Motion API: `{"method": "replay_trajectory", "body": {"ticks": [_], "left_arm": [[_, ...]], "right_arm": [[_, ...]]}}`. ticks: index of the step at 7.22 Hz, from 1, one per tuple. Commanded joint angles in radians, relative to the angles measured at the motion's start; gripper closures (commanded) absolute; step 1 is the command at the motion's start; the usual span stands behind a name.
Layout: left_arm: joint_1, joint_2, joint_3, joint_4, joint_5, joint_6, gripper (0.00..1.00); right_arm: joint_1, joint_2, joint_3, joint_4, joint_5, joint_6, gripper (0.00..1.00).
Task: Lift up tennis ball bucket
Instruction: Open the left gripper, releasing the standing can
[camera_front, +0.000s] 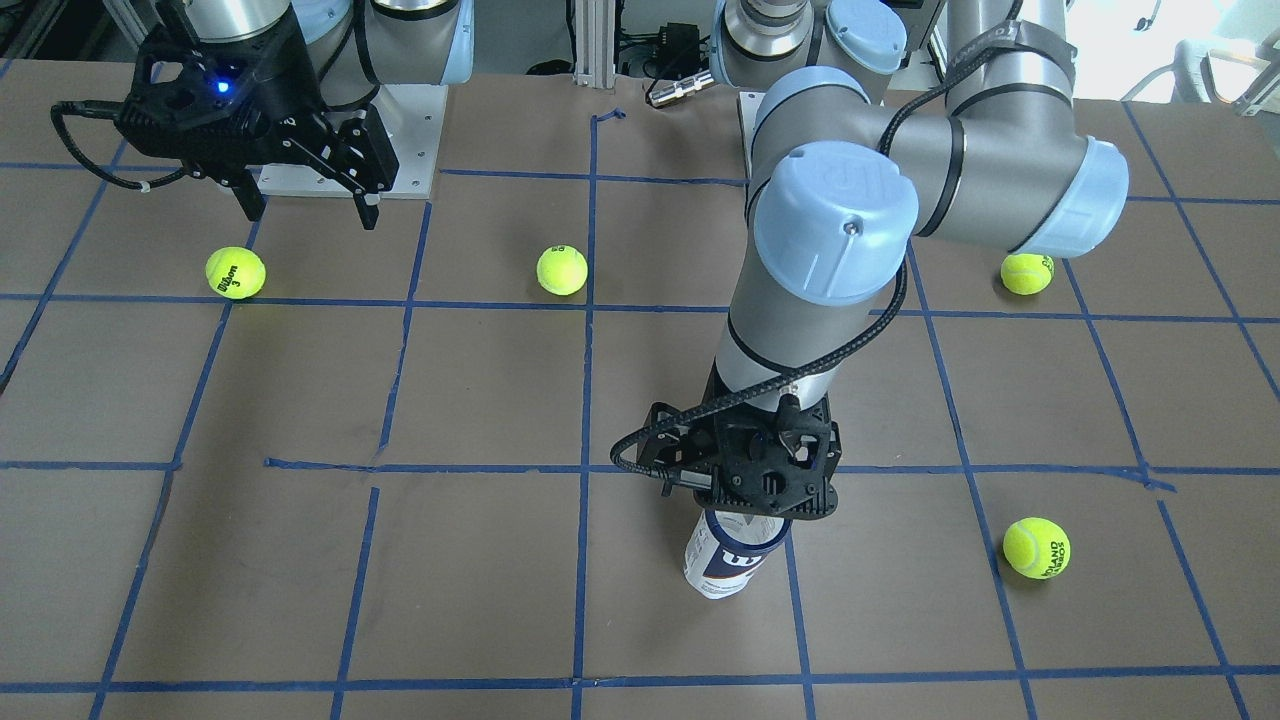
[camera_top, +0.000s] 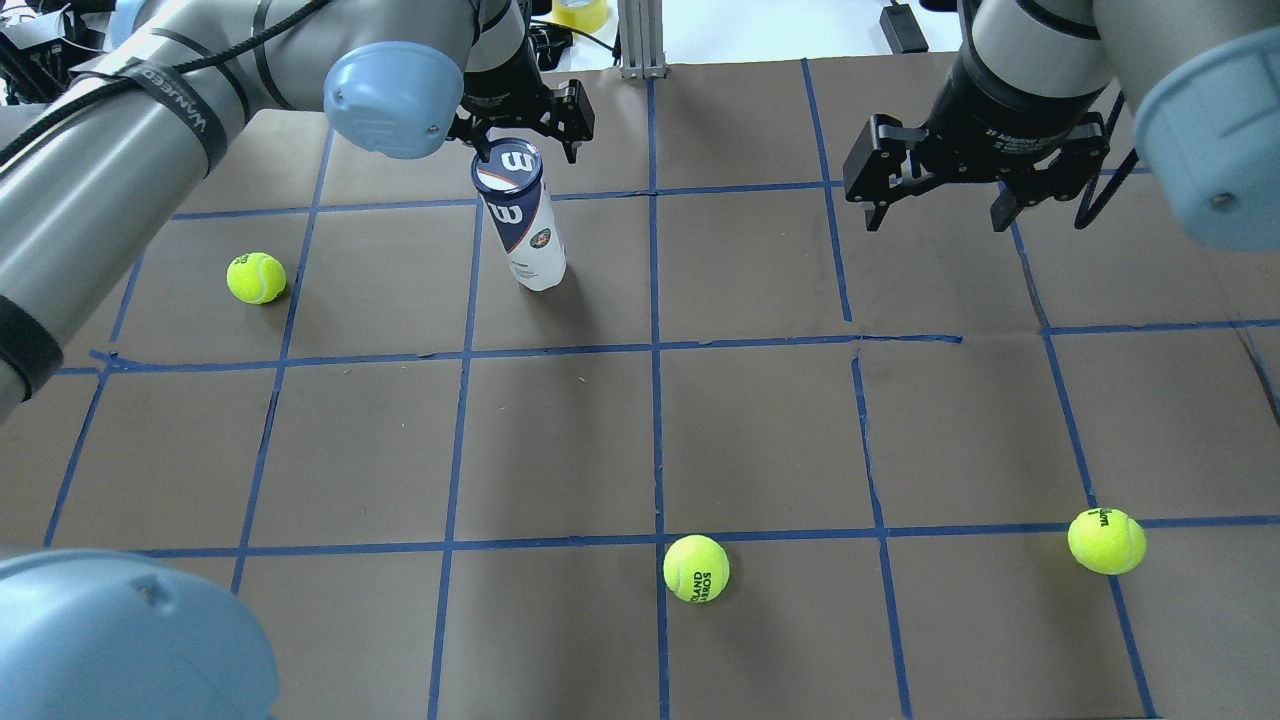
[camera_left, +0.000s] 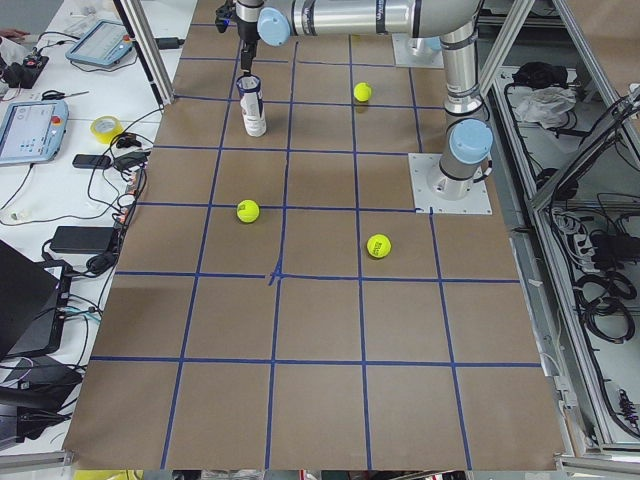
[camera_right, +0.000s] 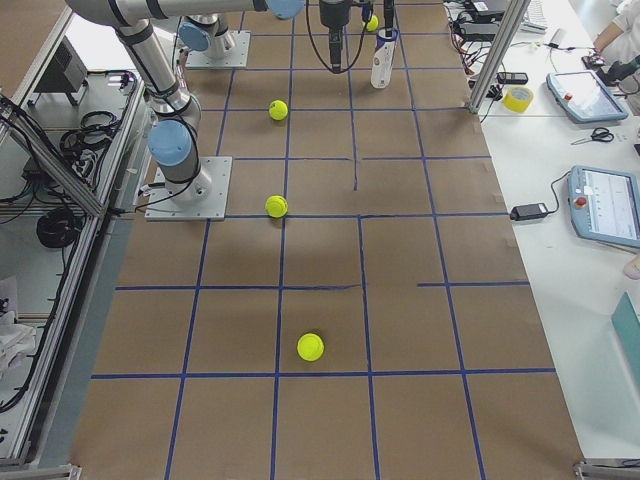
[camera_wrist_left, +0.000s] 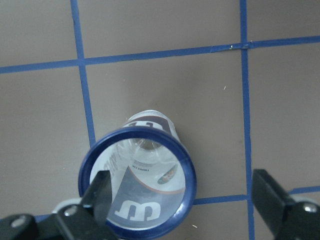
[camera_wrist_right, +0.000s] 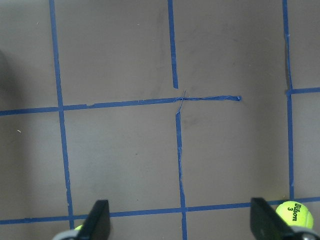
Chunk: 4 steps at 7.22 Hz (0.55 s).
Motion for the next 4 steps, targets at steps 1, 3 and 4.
{"method": "replay_trajectory", "body": {"ticks": [1,3,4], "left_arm": [[0.045,0.116,0.043,-0.181,0.002,0.003,0.00],[0.094,0.199,0.016,-0.283,0.002,0.068,0.00],[0.094,0.240,-0.028,-0.317,0.005,0.069,0.00]], "right_arm": [[0.000,0.000,0.000,0.000,0.000,0.000,0.00],[0.000,-0.001,0.000,0.000,0.000,0.000,0.00],[0.000,-0.001,0.000,0.002,0.000,0.000,0.00]]}}
